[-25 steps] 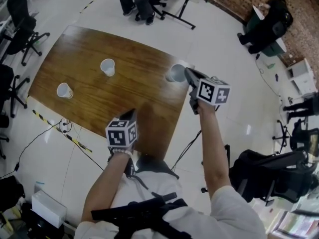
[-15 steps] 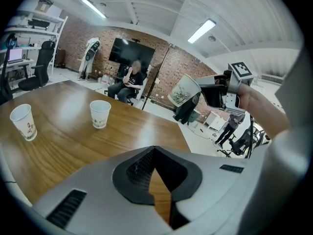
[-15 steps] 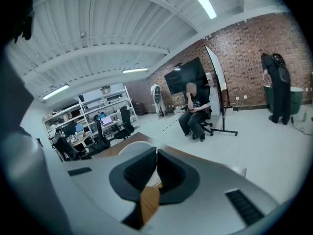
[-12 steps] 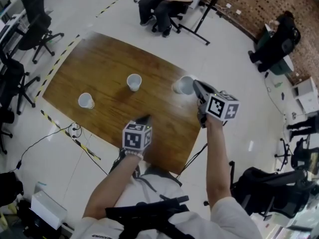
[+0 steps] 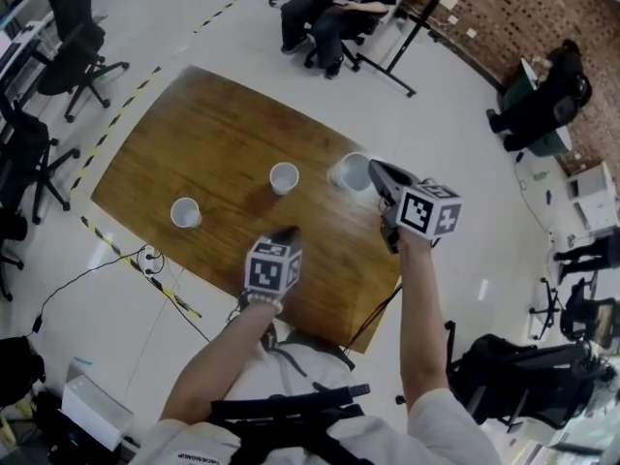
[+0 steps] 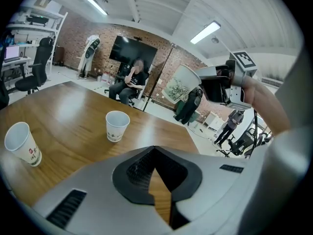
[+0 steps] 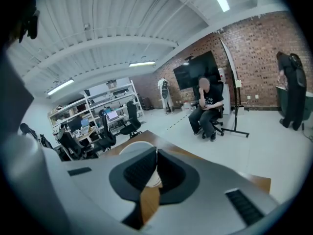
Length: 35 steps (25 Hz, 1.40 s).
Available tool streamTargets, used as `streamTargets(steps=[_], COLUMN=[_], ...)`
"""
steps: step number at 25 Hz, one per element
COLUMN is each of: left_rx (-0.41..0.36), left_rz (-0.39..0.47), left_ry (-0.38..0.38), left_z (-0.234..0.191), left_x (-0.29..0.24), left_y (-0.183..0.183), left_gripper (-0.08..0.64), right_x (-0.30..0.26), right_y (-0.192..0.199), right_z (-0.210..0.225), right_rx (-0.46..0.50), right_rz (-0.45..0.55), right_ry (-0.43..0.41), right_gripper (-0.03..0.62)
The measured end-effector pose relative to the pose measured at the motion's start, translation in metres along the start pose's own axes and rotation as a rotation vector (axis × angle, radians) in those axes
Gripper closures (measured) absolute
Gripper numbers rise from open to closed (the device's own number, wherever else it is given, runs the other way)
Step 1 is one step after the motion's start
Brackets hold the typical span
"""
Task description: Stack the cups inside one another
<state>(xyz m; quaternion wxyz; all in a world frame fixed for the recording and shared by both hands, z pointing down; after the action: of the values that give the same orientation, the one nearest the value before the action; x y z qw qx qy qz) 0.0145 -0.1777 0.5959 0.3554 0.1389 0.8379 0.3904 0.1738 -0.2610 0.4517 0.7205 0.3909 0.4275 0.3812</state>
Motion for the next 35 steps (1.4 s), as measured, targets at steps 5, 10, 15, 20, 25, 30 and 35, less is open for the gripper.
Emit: streamTargets(steps=[5,10,15,20,25,30,35], left_rx=[-0.001,-0.005,0.015,0.017,0.045,0.051,0.063], left_rz=[0.002,0.001,0.006,0.017,0.013,0.022,0.025], left_ry=[-0.006,-0.028,-0.036,-0.061,-0.065,-0.07,-0.079], left_z=[-0.019,-0.041,-0.054,-0.065,-0.075,-0.078,-0.083], left_x=[0.001,0.007,0.01,0.012,0.012,0.013,0.017], left_y=[-0.008,-0.012,-0.015,-0.019,-0.015,-0.015,-0.015], left_gripper=[0.56,0.56,0.56,0.56,0.56,0.56,0.56], right_x=[-0.04,-0.074,-0.098,-0.112,-0.126,-0.135,-0.142], right_y=[0.008,0.024,0.034,0.047,0.06,0.076,0.089], right_z=[-0.027,-0.045,-0.05,-0.049,-0.049,-0.042,-0.039], right_rx=[0.019,0.014,0.018,0.035,0.066,0.049,0.036], right_rz=[-0.046,-0.092,-0.128,-0.168,-0.198,-0.224,-0.247], right_ry=[-0.055,-0.083,-0.1,-0.099,-0.092,-0.088,-0.083], right_gripper=[0.581,0.581,0.581,0.581,0.581,0.581,0.581])
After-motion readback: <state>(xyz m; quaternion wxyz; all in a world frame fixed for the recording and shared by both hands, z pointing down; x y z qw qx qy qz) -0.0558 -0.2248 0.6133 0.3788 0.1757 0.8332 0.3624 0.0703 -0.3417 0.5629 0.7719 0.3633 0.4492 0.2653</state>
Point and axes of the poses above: the fingertips, and each gripper's own axes: x backward along the fingers, z to its right, y out of its underside, the point moved 1 cm from there along x, backward along the fingers, and after that the axes turned 10 degrees about z, right-handed, at the moved point
